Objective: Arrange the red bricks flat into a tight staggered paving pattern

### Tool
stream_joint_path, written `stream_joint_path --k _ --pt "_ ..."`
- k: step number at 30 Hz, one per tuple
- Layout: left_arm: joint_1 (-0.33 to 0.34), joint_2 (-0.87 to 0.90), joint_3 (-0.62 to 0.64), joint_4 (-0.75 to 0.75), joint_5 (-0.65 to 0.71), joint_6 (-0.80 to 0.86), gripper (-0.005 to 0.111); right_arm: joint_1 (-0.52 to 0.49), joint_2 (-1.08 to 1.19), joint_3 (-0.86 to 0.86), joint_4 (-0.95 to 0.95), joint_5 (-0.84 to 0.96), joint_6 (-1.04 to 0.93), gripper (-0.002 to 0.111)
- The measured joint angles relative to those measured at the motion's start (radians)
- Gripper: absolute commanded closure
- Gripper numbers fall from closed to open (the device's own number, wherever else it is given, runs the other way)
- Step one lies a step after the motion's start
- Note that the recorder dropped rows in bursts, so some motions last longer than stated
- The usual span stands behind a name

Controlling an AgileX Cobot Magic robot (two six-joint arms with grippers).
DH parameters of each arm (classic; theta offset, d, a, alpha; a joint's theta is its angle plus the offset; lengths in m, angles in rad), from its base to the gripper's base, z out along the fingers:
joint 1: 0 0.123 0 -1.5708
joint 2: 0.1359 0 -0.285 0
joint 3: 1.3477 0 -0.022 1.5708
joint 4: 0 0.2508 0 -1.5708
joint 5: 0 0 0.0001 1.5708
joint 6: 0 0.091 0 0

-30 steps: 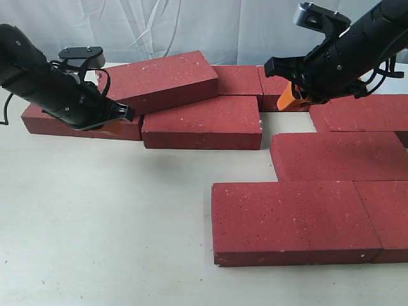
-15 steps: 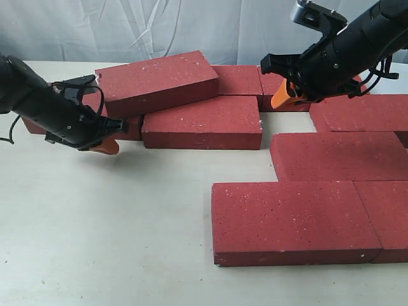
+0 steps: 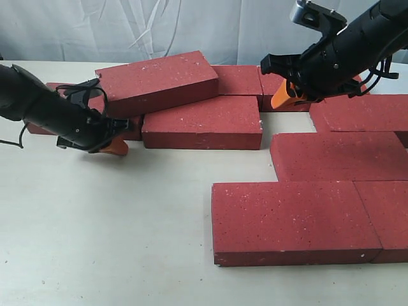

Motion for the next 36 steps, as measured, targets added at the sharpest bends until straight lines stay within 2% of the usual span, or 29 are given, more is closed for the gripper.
stream_joint_path --k 16,36 --pt "0.000 0.019 -0.005 -0.320 0.076 0.271 0.107 0.000 0.000 0.000 0.002 0.000 -0.017 0.109" --pt "0.000 0.024 -0.005 -0.415 0.117 0.352 0.107 0.000 0.000 0.000 0.002 0.000 -0.022 0.109"
